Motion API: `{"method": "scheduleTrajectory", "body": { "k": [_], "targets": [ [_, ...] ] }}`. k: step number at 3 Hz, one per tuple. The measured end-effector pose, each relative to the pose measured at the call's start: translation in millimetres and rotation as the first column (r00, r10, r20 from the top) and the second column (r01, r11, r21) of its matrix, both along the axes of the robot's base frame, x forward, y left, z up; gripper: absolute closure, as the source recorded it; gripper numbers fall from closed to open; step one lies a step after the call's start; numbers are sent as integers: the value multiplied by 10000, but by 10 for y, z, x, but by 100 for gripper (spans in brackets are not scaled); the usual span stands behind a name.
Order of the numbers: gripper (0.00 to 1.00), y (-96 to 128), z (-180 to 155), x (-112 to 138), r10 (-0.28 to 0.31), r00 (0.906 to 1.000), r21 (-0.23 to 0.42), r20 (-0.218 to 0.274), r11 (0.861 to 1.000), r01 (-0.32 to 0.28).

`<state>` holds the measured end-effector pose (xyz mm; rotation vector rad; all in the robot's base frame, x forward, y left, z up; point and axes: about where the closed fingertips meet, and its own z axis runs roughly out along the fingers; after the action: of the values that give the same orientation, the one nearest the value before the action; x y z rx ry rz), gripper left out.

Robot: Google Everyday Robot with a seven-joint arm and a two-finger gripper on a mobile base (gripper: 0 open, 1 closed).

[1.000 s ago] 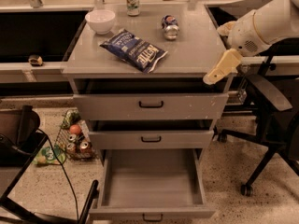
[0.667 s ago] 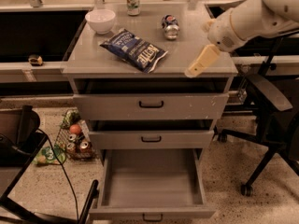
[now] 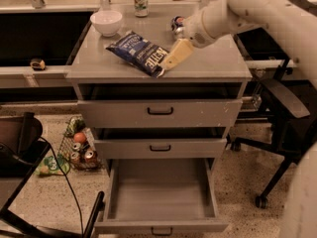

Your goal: Place blue chip bag into bottom drawer

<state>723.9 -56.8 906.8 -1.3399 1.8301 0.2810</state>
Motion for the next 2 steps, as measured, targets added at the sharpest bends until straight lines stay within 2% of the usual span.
{"method": "scheduleTrajectory", "body": {
  "k": [1, 2],
  "targets": [
    [0, 247, -53, 174, -99, 9999, 253, -98, 9996, 101],
    [0, 472, -74, 270, -7, 9996, 938, -267, 9956, 32]
  ]
}}
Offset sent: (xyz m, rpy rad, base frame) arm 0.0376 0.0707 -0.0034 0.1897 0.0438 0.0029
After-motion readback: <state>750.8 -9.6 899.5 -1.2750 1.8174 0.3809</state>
